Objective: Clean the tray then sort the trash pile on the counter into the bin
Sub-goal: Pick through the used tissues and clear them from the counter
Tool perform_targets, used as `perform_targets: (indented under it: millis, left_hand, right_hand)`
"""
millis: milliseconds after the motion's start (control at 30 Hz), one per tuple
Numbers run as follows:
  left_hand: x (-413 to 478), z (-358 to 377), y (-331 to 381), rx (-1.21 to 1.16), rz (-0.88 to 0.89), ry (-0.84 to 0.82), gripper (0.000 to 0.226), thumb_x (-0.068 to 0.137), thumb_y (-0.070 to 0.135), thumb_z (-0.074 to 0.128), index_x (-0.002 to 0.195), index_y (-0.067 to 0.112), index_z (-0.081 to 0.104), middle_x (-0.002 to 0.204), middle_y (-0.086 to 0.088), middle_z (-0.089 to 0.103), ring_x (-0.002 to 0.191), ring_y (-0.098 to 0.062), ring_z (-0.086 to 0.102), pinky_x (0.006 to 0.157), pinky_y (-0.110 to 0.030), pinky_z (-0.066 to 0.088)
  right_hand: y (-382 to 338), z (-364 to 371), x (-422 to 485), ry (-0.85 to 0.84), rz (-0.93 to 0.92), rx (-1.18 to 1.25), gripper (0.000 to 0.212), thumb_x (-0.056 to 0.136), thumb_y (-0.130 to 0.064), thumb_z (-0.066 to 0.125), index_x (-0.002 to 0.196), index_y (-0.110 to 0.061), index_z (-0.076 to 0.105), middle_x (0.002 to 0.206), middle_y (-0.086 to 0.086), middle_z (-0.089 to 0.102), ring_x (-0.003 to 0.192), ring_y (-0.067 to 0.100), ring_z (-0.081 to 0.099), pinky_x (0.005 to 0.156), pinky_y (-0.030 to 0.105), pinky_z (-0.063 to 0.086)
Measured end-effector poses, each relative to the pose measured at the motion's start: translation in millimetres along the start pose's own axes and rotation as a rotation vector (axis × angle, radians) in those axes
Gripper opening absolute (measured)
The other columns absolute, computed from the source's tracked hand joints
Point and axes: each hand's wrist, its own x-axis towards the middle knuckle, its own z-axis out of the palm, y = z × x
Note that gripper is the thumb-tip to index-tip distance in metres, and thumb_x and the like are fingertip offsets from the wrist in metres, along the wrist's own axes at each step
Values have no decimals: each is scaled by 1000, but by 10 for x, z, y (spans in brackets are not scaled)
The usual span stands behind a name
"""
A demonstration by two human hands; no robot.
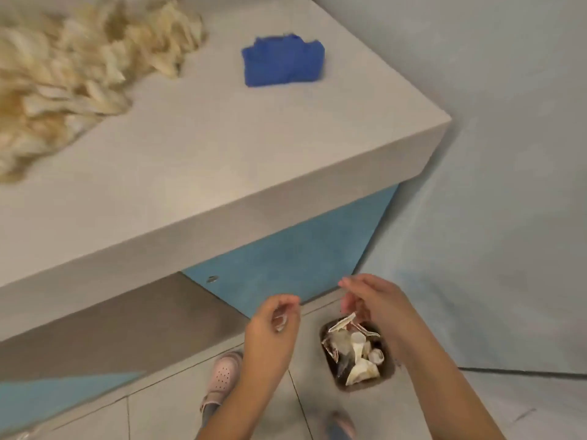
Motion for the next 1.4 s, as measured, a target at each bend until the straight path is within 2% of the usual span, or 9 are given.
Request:
perform_targets:
  millis: [333,500,700,767,900,1000,1100,1267,1400]
  left_hand:
    - [-256,-1917,1816,-338,97,211,9,88,6,61,91,12,67,76,-5,70,71,-18,67,70,-30,57]
    - [253,-2875,1734,131,183,395,10,82,27,70,91,26,66,92,5,65,89,-14,61,75,-27,47]
    - [1159,-3317,1548,763,319,412,66,68,66,60,119,24,59,121,-12,50,112,-33,47,89,-47,45]
    - [1335,-3362,1502,889,388,316,53,68,58,62,112,27,63,113,-6,55,106,-32,52,80,-47,47]
    - [1499,-3539,1331,783,577,214,26,59,0,77,80,15,72,96,-6,64,87,-30,63,65,-34,52]
    - [1532,-3690,1206,733,641,181,30,59,-9,73,74,16,67,97,0,65,89,-24,62,68,-27,49]
    - [1532,-3794,1194,678,599,155,40,62,-5,63,92,21,57,94,8,56,83,-16,53,68,-24,41]
    - [1524,-3787,1331,720,555,181,52,75,32,54,126,27,44,104,3,48,93,-13,45,76,-27,42]
    - [1697,-3687,1414,818,537,160,58,82,66,47,128,31,50,139,-3,45,121,-24,45,95,-41,44]
  right_hand:
    - [-2128,1298,-950,-233,-456,-166,9,88,-17,63,84,-12,69,63,2,65,58,15,60,51,24,45]
    - [-2504,2155,-887,-244,-544,-314,6,86,-19,65,86,-18,71,71,4,68,59,9,61,54,20,46]
    - [-2770,3057,-583,-84,-680,-339,22,81,-25,72,101,-32,64,83,-4,60,71,8,57,69,22,49]
    - [-2863,3292,-465,3,-772,-431,35,80,-29,73,112,-33,60,96,-5,57,83,9,56,74,16,46]
    - [-3018,3536,-186,70,-861,-717,56,79,-38,72,131,-33,50,125,-4,46,114,12,47,91,22,40]
    - [-3063,3619,51,-22,-795,-894,85,71,-47,76,144,-36,33,147,-2,29,136,18,27,108,31,31]
    - [-3069,3718,264,-120,-703,-1172,104,65,-53,78,148,-38,18,156,-2,15,143,21,14,115,40,23]
    - [-3005,3641,504,-42,-829,-1017,51,81,-15,68,129,-27,53,126,-4,54,119,18,47,92,23,39]
    - [-3106,3503,454,-31,-818,-658,44,83,-1,61,119,-25,59,118,-11,60,109,4,53,87,13,41]
